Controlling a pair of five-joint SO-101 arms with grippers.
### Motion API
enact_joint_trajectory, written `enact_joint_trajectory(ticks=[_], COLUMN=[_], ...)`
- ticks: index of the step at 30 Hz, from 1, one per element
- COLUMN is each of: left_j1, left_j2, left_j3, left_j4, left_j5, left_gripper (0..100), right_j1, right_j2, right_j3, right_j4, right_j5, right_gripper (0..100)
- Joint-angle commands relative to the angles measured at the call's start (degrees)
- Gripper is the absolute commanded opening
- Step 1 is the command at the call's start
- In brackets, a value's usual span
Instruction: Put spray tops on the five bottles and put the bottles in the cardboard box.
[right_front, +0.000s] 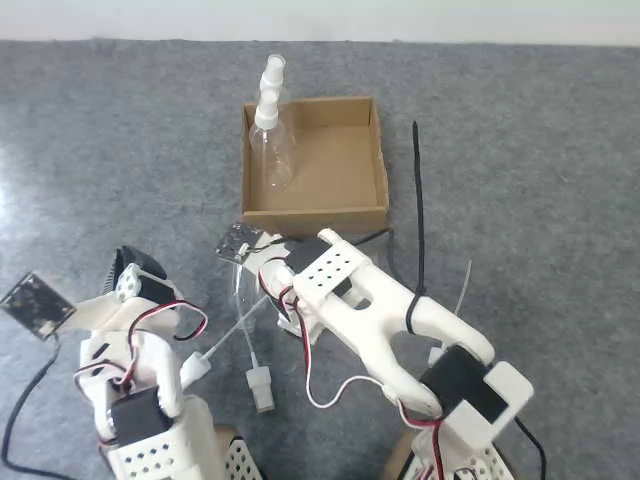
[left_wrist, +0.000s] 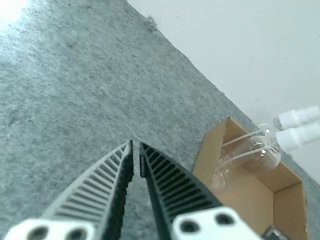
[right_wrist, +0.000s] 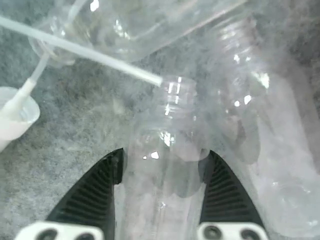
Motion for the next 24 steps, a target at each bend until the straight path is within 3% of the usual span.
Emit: enact_joint_trajectory(ticks=[1, 11, 21, 24], left_j1=[-0.1, -0.1, -0.1, -0.1], left_j2=[-1.0, -1.0, -1.0, -1.0], left_j3=[-1.2, -1.2, -1.2, -1.0], left_j4=[-2.0, -2.0, -2.0, -1.8], left_j5=[0.4, 0.4, 0.3, -0.6], left_gripper=[2, 2, 2, 2], right_j1=[-0.1, 0.0, 1.0, 3.2], right_j2=[-6.7, -20.2, -25.8, -27.5], right_j3=[-0.3, 10.6, 13.1, 13.1], right_j4=[0.7, -4.4, -4.2, -4.4], right_j5=[0.0, -0.4, -0.7, -3.8], right_gripper=[6.9, 6.9, 6.9, 6.9])
